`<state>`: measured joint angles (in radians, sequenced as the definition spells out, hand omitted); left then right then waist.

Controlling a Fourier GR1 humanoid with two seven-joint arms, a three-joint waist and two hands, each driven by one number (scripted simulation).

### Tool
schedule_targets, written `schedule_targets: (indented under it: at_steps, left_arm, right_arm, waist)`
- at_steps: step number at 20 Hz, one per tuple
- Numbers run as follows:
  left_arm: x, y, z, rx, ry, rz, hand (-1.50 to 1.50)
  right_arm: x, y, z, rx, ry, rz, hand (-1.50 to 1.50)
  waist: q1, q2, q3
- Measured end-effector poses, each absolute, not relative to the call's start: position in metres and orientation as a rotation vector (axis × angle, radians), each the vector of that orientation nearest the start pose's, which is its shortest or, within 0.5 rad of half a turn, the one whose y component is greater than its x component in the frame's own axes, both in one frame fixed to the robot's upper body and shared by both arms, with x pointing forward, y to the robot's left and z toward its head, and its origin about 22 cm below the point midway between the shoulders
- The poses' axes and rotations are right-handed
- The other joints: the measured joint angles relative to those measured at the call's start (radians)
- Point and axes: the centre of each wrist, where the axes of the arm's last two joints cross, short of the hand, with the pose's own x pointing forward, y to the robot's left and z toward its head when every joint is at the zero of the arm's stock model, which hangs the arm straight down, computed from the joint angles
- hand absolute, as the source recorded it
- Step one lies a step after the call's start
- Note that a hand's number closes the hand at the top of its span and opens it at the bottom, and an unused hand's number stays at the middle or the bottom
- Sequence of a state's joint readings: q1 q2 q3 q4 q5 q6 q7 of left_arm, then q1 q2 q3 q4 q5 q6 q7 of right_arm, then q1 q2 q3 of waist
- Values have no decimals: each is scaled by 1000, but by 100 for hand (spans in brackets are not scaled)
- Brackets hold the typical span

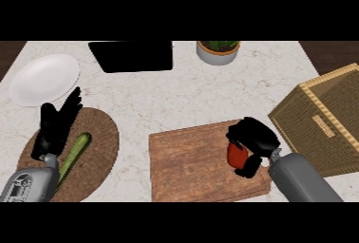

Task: Pick the bell pepper from the cutting board and place it in the basket

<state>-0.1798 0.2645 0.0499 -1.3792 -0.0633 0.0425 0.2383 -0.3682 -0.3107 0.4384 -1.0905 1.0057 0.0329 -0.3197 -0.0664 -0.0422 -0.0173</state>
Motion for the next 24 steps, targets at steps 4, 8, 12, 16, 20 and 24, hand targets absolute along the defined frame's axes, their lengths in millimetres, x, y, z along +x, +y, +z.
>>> schedule_targets:
  at_steps: [4, 8, 12, 16, 20, 24]
  left_arm:
    - [283, 296, 18, 319, -1313, -154, 0]
    - [282, 297, 20, 317, -1318, -153, 0]
    - [279, 298, 20, 316, -1322, -161, 0]
    - [279, 299, 22, 308, -1327, -165, 0]
    - [283, 291, 21, 297, -1341, -175, 0]
    - [287, 283, 23, 289, -1348, -187, 0]
  right_arm:
    - [281, -183, -19, -609, -1426, 1567, 150]
    - [249, -154, 1, -587, -1473, 1358, 150]
    - [223, -134, 42, -519, -1590, 1111, 150]
    - [197, -134, 101, -499, -1692, 894, 150]
    - [165, -142, 163, -538, -1751, 780, 150]
    - [165, -140, 193, -616, -1691, 755, 150]
  waist:
    - [-8, 2, -1]
    - [-8, 10, 5]
    - [0, 17, 11]
    - [9, 21, 14]
    - [22, 27, 14]
    - [40, 32, 14]
